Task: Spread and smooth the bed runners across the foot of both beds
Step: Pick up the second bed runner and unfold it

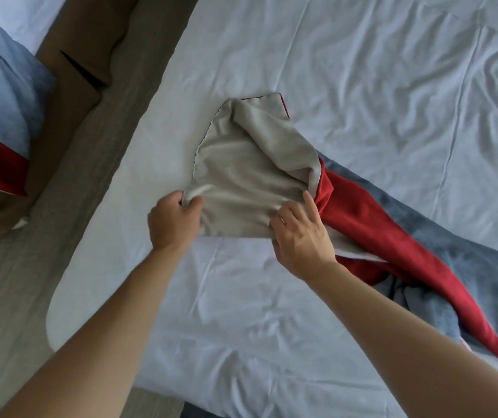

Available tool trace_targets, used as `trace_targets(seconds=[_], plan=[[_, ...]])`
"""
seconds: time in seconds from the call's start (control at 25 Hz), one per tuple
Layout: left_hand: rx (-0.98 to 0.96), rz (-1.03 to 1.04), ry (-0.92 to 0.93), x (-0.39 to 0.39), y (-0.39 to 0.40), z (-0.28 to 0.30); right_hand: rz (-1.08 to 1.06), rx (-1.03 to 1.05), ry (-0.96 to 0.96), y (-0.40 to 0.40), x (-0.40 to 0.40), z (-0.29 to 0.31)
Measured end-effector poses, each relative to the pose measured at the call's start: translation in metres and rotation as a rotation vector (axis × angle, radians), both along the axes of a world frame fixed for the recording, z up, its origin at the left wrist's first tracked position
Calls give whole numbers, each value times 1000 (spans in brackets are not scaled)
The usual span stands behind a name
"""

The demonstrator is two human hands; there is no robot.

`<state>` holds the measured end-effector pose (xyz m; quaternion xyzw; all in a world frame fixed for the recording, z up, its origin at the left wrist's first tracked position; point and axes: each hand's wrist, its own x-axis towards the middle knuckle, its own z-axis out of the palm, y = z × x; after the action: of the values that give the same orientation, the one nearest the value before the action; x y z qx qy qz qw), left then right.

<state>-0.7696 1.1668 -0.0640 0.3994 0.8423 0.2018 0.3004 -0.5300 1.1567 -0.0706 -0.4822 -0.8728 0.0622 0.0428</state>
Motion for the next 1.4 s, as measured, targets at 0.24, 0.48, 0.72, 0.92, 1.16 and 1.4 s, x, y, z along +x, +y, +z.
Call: trace_targets(seconds=[0.24,0.48,0.72,0.92,1.16,1.4], plan=[[-154,-23,272,-69,17,-13,-84,52,44,42,18,13],[126,-288,442,-6,47,-12,-261,-23,-123,55,59,-2],[412,-986,485,124,130,2,-177,-111,-124,93,91,-1],[303,-1273,544,173,177,-11,-117,-173,-82,111,110,-1],[287,-1112,657,149,219,-21,-191,-140,-3,118,144,-3],[367,-1149,560,187,206,-18,-458,-155,-155,81,189,-4]])
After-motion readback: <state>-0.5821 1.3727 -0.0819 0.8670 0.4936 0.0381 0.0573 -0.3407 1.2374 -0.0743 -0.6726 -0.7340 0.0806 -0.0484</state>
